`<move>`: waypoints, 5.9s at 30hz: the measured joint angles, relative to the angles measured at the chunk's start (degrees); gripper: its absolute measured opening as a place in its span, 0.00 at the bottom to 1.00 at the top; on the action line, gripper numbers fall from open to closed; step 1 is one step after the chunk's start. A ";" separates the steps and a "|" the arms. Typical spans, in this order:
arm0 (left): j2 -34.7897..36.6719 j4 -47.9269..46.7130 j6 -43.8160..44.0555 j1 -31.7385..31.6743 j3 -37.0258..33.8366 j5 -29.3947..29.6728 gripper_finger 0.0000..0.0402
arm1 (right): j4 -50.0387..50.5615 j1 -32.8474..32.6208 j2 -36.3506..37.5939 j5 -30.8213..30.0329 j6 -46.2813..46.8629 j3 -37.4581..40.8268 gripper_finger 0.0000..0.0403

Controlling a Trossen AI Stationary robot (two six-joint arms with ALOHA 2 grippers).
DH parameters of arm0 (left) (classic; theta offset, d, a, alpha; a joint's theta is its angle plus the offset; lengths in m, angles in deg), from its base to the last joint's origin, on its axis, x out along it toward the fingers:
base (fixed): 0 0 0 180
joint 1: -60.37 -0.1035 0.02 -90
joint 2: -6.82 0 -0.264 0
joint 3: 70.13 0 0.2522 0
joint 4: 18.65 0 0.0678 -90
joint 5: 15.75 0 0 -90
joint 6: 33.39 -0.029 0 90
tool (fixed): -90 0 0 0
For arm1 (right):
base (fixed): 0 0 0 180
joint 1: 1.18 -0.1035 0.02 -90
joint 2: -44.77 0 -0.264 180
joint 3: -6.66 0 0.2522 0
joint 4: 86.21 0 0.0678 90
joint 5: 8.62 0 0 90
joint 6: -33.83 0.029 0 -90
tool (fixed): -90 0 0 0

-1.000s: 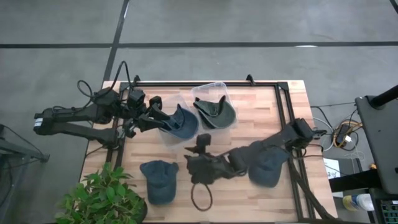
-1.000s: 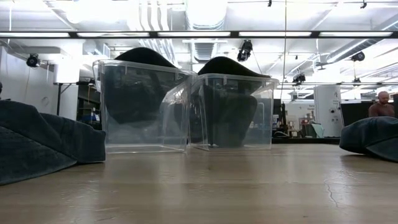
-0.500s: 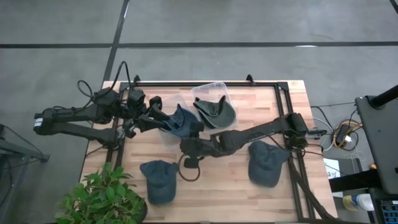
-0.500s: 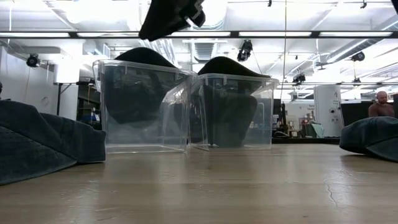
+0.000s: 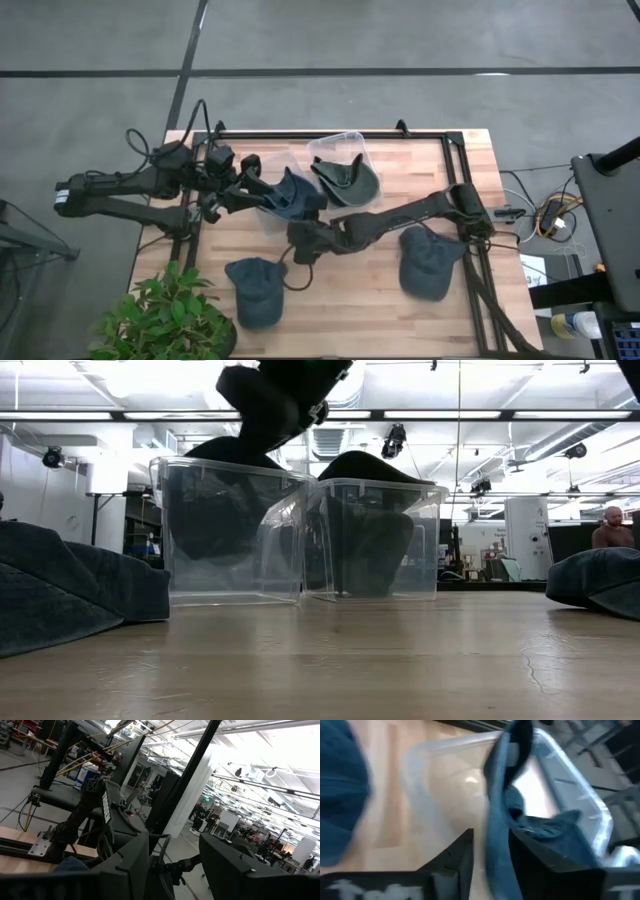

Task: Pick & Place hat
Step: Put the middle dark blue cap into the left transparent bin, then put the right dark blue cap into the left transparent bin

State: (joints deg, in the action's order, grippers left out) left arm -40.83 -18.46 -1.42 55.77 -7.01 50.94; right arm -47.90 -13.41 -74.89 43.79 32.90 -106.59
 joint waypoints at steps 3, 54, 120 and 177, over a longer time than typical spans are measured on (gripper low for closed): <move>-0.16 -0.09 0.00 0.00 0.00 0.00 0.42 | 0.01 0.14 -0.07 -3.57 0.23 -0.04 0.17; -0.42 -1.54 -0.15 0.00 0.00 -2.12 0.42 | 42.09 -10.85 -8.17 -5.00 16.55 -34.68 0.42; -11.51 -3.91 -2.56 -0.01 0.00 -1.25 0.42 | 67.22 -41.03 -6.70 28.01 91.17 17.29 0.09; -7.29 9.62 -6.44 0.46 -0.02 -5.29 0.42 | 37.85 -20.12 16.52 -49.52 95.96 6.91 0.03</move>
State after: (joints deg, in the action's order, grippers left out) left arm -48.12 -8.84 -7.86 56.23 -7.03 45.65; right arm -10.05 -33.54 -58.36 -5.73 128.86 -99.68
